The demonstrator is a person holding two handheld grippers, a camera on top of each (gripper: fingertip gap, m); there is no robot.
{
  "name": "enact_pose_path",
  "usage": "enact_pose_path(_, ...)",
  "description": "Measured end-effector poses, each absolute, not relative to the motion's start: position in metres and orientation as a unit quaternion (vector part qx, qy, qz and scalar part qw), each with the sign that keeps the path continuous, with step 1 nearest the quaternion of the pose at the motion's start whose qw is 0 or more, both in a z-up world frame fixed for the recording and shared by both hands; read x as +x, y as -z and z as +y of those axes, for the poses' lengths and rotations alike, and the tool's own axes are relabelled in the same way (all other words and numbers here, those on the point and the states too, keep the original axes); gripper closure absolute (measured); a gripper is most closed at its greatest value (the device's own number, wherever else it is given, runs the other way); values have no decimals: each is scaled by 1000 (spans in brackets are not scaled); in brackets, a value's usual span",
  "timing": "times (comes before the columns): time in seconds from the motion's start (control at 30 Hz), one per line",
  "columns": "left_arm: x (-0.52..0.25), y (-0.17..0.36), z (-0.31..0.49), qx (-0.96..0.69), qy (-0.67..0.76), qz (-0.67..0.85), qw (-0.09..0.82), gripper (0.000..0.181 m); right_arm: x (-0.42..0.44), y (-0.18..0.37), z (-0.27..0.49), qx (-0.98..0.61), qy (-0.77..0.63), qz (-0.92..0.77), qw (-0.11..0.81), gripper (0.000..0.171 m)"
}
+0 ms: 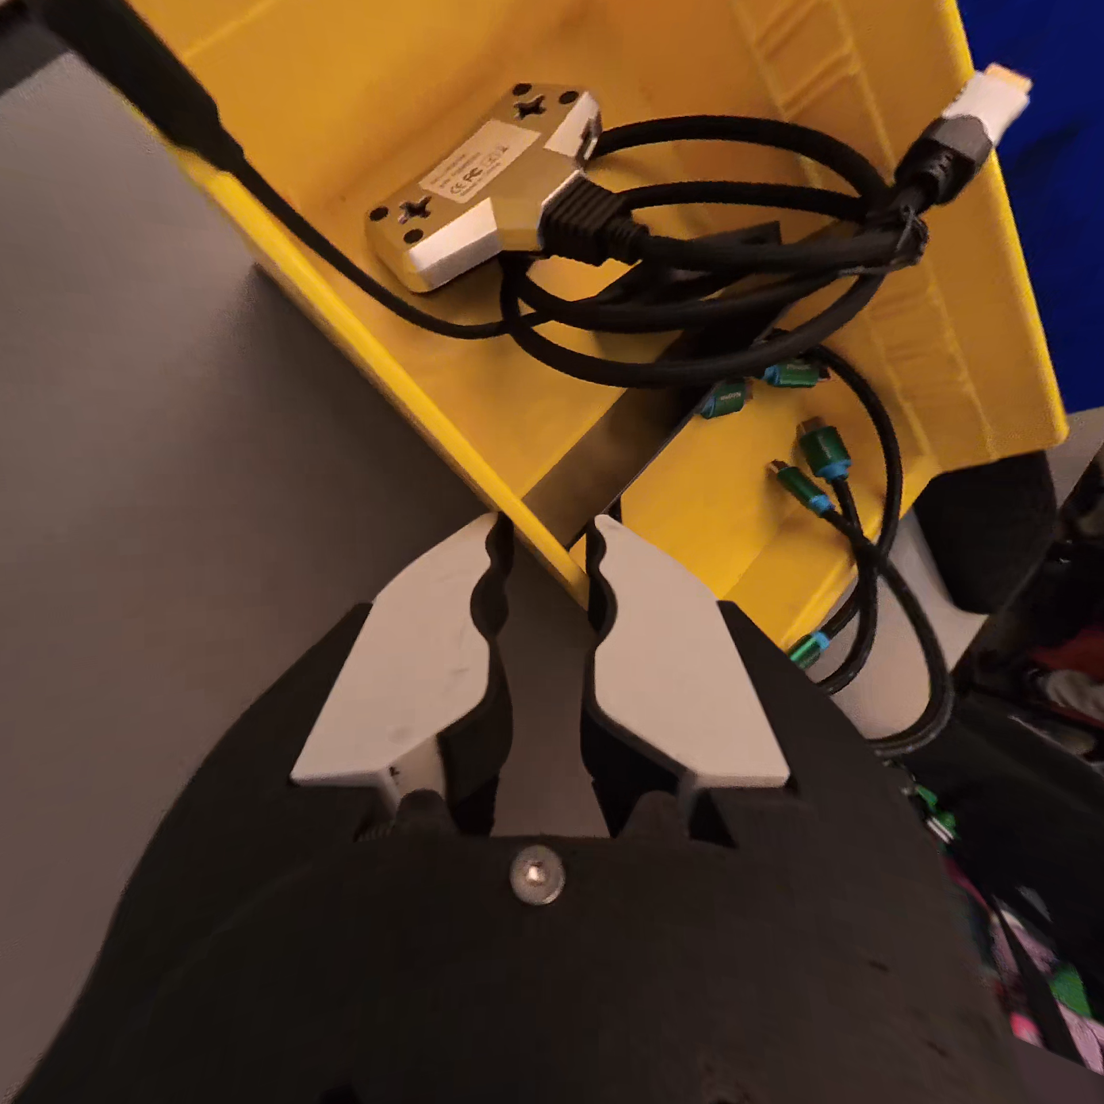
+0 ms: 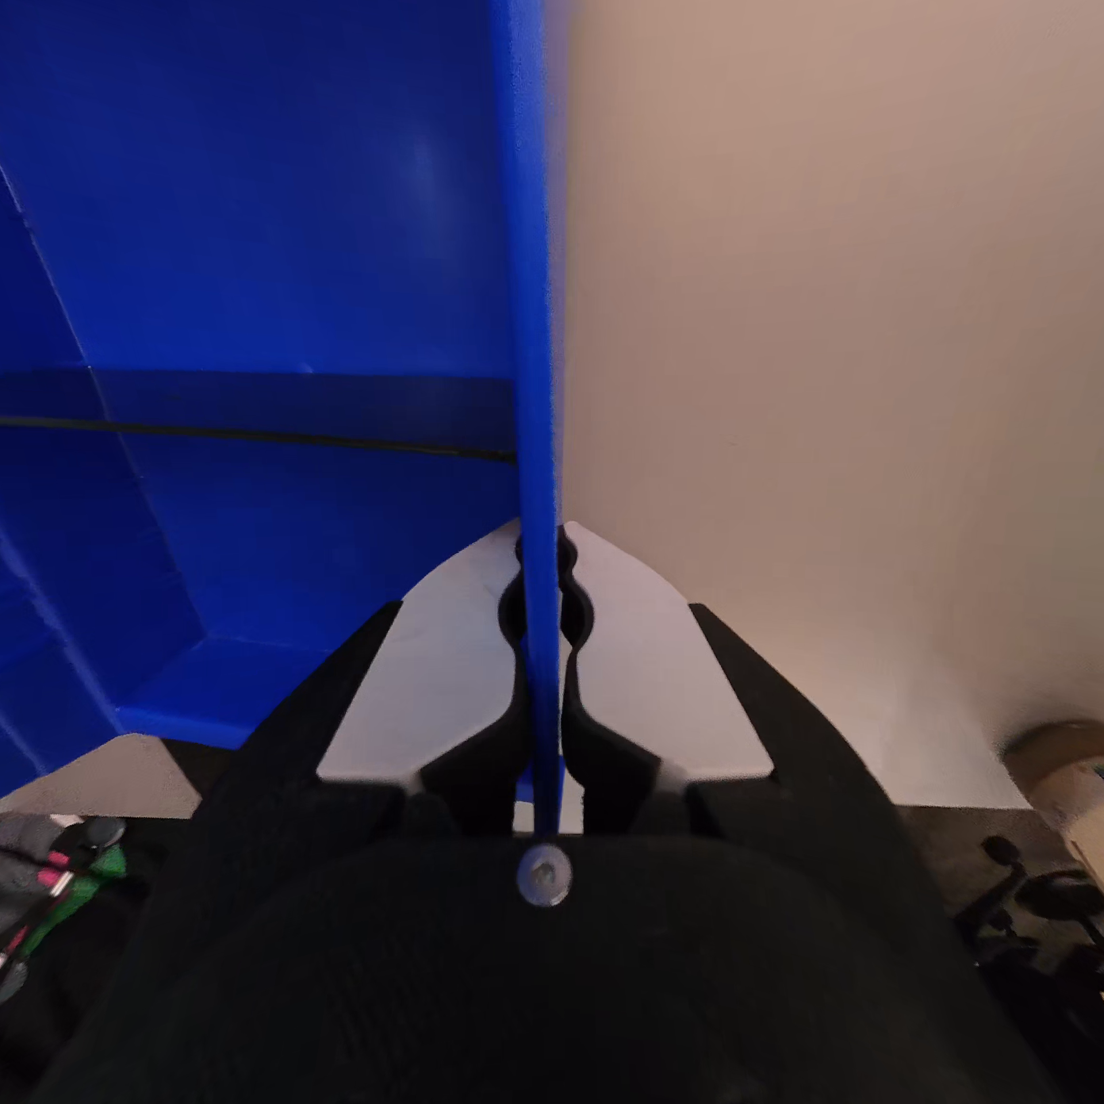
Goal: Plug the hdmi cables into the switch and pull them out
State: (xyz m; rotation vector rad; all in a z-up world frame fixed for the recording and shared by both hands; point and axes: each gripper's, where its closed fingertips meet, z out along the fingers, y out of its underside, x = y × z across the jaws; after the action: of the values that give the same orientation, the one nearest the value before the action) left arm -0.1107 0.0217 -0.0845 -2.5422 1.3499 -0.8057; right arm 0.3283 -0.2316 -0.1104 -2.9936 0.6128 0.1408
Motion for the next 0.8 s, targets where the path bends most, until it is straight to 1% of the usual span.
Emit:
enact_pose_path(0.2, -230, 82, 64, -902, 251, 348, 51, 166, 280, 128, -197, -982, -77, 169, 41, 165)
enact_pose_path(0.27, -271, 81, 75, -916, 223, 327, 67, 167, 268, 135, -188, -980, -94, 169, 38, 165)
enact_pose_path(0.47, -378, 77, 98, -946, 125, 275, 119, 172, 273, 136, -174, -980, -88, 174, 45, 166)
enact_pose_path(0.57, -404, 77, 102, -951, 149, 238, 133, 173, 286, 136, -176, -978, -81, 185, 47, 165)
enact_pose_path(0.67, -417, 76, 110, -944, 167, 236, 161, 172, 300, 136, -181, -973, -81, 212, 48, 165)
enact_pose_path(0.8, -427, 75, 119, -935, 110, 287, 180, 172, 308, 136, -184, -970, -74, 223, 54, 166)
